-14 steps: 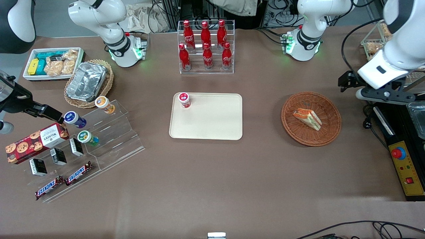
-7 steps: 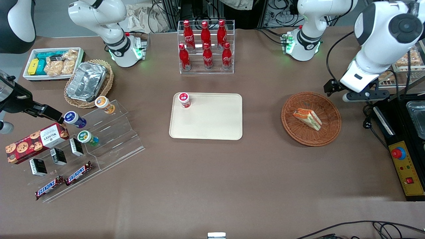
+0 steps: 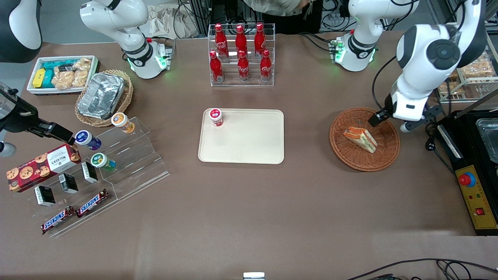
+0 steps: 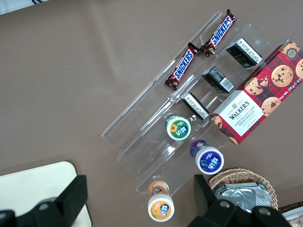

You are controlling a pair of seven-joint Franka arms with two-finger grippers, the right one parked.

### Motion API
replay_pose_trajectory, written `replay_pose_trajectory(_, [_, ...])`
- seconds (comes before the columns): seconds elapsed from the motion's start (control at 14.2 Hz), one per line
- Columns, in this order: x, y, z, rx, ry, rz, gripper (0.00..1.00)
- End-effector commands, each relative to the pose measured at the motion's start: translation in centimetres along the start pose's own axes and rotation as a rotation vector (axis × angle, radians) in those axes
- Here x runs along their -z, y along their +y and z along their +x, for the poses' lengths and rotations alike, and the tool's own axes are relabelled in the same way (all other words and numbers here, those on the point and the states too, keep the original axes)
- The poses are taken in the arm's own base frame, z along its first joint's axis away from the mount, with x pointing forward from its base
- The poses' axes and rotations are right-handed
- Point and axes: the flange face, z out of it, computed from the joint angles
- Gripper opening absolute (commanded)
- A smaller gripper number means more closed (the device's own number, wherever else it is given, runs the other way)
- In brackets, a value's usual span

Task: Place sandwich from basket to tray
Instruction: 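Lower the open left gripper over the wrapped sandwich in the basket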

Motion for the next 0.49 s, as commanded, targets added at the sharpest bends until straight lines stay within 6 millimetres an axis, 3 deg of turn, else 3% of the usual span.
replay_pose_trajectory(0.0, [-3.4, 0.4, -0.2, 0.118, 0.012, -0.013, 1.0])
replay_pose_trajectory(0.21, [-7.3, 0.4, -0.8, 0.195, 0.03, -0.054, 1.0])
replay_pose_trajectory(0.42, [-9.2, 1.3, -1.4, 0.206, 0.036, -0.046, 1.0])
